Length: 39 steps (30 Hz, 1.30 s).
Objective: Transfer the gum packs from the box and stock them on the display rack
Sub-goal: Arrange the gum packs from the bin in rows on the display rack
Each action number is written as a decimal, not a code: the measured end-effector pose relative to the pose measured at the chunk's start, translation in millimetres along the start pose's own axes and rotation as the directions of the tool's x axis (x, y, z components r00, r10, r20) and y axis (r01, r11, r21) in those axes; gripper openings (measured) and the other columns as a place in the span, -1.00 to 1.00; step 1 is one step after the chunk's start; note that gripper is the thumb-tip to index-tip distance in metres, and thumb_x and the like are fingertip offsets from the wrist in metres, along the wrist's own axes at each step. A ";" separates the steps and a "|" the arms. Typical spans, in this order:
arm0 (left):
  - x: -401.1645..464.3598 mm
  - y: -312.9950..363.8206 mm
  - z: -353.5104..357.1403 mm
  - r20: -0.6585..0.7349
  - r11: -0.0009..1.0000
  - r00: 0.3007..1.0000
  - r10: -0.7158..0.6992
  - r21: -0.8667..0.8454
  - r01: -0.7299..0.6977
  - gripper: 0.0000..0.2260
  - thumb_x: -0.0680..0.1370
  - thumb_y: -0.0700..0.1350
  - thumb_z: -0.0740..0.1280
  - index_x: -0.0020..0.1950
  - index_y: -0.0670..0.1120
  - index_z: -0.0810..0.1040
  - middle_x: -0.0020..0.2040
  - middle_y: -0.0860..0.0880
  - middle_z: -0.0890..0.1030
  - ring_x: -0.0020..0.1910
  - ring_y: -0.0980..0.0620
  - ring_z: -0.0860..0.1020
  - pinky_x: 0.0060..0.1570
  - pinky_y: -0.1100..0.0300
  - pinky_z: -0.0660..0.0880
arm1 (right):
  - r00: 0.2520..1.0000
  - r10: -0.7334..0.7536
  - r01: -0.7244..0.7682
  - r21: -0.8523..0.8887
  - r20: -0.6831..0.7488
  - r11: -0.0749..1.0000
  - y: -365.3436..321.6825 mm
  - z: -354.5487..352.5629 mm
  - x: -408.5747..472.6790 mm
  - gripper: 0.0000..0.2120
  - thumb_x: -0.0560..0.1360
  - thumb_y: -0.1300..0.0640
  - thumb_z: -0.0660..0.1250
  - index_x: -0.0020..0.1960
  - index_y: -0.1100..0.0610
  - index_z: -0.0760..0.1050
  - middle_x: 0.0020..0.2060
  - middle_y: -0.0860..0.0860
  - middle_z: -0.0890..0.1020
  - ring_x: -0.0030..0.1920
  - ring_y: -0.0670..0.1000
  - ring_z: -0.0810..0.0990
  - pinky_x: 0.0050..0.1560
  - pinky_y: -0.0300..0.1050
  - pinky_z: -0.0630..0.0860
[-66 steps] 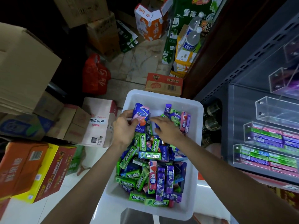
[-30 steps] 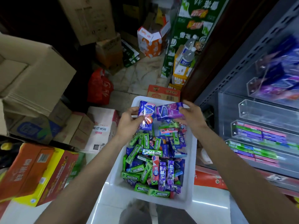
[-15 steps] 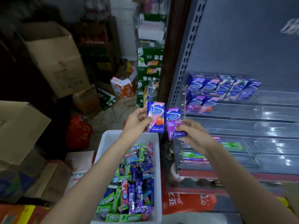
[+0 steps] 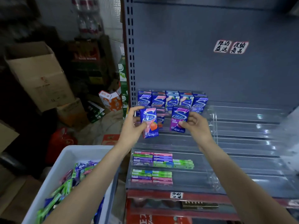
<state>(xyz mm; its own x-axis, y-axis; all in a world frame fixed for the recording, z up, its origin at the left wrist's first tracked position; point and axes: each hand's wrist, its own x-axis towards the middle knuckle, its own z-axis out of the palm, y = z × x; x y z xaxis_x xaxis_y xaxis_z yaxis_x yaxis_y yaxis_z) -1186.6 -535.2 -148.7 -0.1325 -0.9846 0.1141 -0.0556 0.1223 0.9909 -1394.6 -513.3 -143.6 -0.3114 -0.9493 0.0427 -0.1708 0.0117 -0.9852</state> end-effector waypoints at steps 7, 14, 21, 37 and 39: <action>13.2 0.8 10.1 0.012 0.999 0.999 0.044 0.030 -0.044 -0.62 0.52 -0.29 0.34 0.22 0.04 0.34 0.08 0.12 0.56 0.05 0.16 0.59 -0.13 0.13 0.62 | 0.984 -0.178 0.172 -0.348 0.015 0.922 23.4 5.3 42.0 -0.78 0.44 0.30 0.40 0.08 0.24 0.51 -0.09 0.03 0.59 -0.12 -0.02 0.55 -0.03 -0.15 0.48; 14.3 -3.4 2.5 0.021 0.999 0.999 0.048 0.017 -0.048 -0.64 0.51 -0.25 0.35 0.18 0.08 0.35 0.19 0.02 0.53 0.12 0.10 0.56 -0.17 0.28 0.58 | 0.983 -0.182 0.164 -0.417 -0.003 0.894 43.9 21.6 55.2 -0.80 0.44 0.25 0.42 0.05 0.23 0.54 -0.09 0.08 0.65 -0.16 -0.05 0.56 -0.06 -0.22 0.46; 10.7 -5.1 1.3 0.028 0.998 0.999 0.040 0.037 -0.041 -0.65 0.50 -0.26 0.36 0.08 0.15 0.35 0.18 0.04 0.51 0.10 0.10 0.56 -0.22 0.33 0.56 | 0.970 -0.241 0.173 -0.585 -0.040 0.792 52.0 27.6 49.4 -0.60 0.47 0.23 0.39 0.26 0.19 0.36 0.15 0.13 0.48 -0.01 0.12 0.57 0.01 0.06 0.55; 17.9 12.8 53.6 0.151 1.000 0.989 0.001 -0.007 0.000 -0.63 0.49 -0.23 0.40 0.15 0.14 0.39 0.10 0.01 0.56 0.06 0.04 0.60 -0.12 0.11 0.62 | 0.918 -0.212 0.253 -0.083 0.335 0.964 -0.1 -4.8 23.6 -0.58 0.49 0.19 0.36 0.31 0.03 0.35 -0.11 -0.11 0.59 -0.15 -0.14 0.60 -0.12 -0.30 0.54; 21.3 12.6 60.9 0.131 0.997 0.991 0.033 0.062 -0.041 -0.61 0.50 -0.22 0.39 0.20 0.14 0.39 0.09 0.03 0.56 0.07 0.08 0.58 -0.06 0.10 0.61 | 0.937 -0.200 0.217 -0.031 0.287 0.976 1.7 -11.2 30.1 -0.59 0.46 0.27 0.39 0.24 0.08 0.36 -0.15 -0.05 0.61 -0.22 -0.14 0.62 -0.16 -0.26 0.56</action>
<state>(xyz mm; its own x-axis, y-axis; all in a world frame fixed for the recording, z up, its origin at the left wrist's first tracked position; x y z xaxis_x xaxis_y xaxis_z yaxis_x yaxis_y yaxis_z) -1250.4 -547.0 -138.1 -0.2631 -0.9551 0.1359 -0.1112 0.1700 0.9792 -1414.7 -538.3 -142.2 0.0102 -0.9819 0.1892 -0.2630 -0.1852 -0.9468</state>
